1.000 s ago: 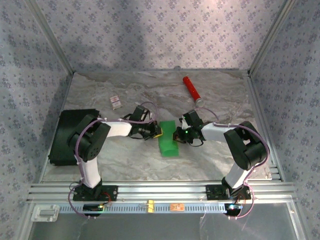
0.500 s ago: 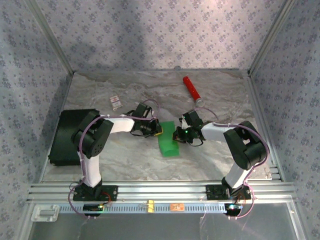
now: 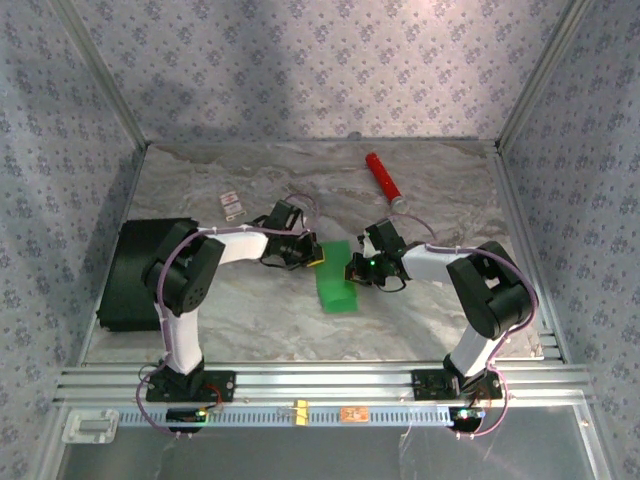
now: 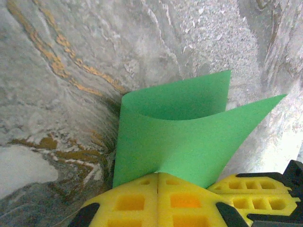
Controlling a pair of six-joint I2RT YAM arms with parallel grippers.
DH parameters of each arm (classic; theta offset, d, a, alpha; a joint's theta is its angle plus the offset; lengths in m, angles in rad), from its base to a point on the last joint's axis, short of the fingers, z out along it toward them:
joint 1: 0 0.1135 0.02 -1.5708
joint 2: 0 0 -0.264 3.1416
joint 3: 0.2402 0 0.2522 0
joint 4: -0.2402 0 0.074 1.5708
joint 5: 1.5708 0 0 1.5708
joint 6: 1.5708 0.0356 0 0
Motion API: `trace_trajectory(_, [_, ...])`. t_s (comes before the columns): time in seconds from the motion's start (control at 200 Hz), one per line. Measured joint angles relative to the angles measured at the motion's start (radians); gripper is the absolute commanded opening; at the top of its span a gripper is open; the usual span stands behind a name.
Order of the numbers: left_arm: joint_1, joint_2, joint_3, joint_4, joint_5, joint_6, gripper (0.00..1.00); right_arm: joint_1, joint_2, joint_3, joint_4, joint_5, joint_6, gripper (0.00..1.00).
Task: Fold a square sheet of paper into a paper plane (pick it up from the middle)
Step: First fold the square sheet of paper in half at the center of the table.
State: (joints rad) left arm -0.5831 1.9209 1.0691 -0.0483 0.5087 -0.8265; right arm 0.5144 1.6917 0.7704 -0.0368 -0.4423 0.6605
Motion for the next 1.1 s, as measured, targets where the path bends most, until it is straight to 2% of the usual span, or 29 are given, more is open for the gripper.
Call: trace_trajectory(1.104, [0.016,0.019,0.051,-0.027,-0.005,0.019,0.04,0.000,0.000,0.000,0.000,0.000,-0.034,0.01])
